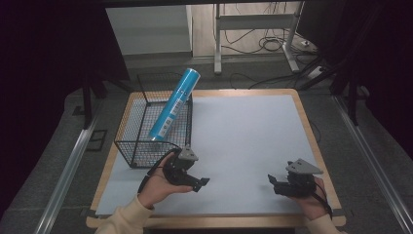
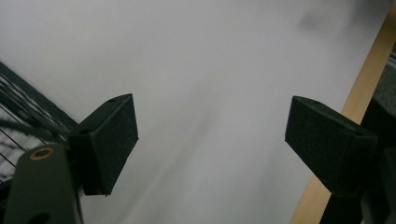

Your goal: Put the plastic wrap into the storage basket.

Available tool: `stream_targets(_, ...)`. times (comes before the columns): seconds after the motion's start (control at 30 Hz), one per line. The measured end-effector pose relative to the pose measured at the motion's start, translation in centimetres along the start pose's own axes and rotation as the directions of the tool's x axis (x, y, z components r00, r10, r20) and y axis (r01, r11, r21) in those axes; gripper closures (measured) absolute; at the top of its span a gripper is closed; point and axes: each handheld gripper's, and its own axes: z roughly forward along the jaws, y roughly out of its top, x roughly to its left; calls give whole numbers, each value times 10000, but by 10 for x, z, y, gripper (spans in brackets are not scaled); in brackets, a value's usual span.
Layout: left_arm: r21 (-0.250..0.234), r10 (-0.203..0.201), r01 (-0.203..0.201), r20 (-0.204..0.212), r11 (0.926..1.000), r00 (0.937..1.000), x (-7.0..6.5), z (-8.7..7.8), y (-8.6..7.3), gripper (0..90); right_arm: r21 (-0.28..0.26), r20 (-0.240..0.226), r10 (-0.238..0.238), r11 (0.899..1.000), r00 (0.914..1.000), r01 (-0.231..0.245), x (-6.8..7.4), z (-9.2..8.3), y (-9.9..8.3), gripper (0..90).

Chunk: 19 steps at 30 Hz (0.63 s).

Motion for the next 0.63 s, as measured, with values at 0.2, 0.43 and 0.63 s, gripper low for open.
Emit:
stream_targets(0.2,211,-15,16,-75,9998,10000,1,11,-23,170,125,61,-58,9999,10000,57,1,3,-1,140)
stream_targets(0.43,143,69,-67,-99,9999,9999,-1,15,-21,170,180,117,-74,9998,9999,72,-1,4,-2,140)
stream_targets(0.63,372,-57,61,-106,9993,9999,3,21,-25,170,110,129,-96,9999,9999,95,-1,2,-3,140)
